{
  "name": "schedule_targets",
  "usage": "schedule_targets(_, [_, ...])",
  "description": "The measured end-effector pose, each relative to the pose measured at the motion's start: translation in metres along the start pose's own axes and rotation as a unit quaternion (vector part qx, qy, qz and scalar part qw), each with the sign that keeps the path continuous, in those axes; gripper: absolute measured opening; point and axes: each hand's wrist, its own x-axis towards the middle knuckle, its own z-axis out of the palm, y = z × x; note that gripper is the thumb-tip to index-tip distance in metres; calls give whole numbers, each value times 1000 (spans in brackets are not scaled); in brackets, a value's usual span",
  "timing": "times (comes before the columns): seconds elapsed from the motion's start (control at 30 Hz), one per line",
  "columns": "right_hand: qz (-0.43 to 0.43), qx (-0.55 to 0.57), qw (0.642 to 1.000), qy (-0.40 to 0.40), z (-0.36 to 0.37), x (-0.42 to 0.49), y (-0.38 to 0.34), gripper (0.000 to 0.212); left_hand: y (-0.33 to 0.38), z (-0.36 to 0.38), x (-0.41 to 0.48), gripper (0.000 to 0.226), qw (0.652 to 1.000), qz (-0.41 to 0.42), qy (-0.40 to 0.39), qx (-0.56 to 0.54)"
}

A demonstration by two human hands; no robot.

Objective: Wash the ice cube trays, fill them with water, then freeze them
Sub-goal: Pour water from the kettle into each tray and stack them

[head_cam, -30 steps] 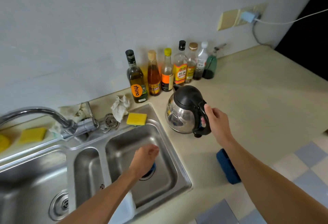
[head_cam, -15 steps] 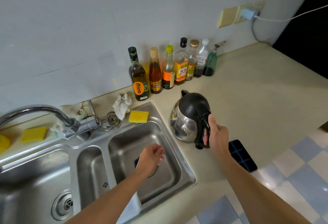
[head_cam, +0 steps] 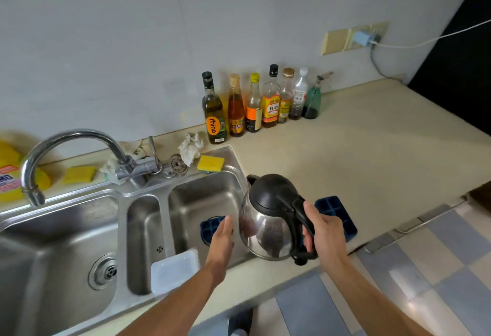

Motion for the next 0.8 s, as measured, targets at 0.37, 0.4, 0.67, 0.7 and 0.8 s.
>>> schedule_targets(0.37, [-3, -67, 995, -67, 21, -31, -14, 58, -12, -15, -52, 37, 998, 40, -19, -43])
schedule_targets(0.4, [-4, -73, 995, -70, 24, -32, -16, 60, -11, -18, -53, 38, 998, 41, -22, -46])
schedule_targets(0.67, [-17, -99, 992, -81, 51, -35, -28, 56, -18, -44, -46, 37, 996, 42, -42, -68])
schedule_targets(0.7, [-18, -106, 991, -79, 54, -35, -29, 57, -18, -46, -45, 38, 996, 40, -45, -67])
schedule_targets(0.8, [-24, -126, 988, -82, 63, -34, -28, 59, -19, -52, -43, 42, 996, 32, -44, -74])
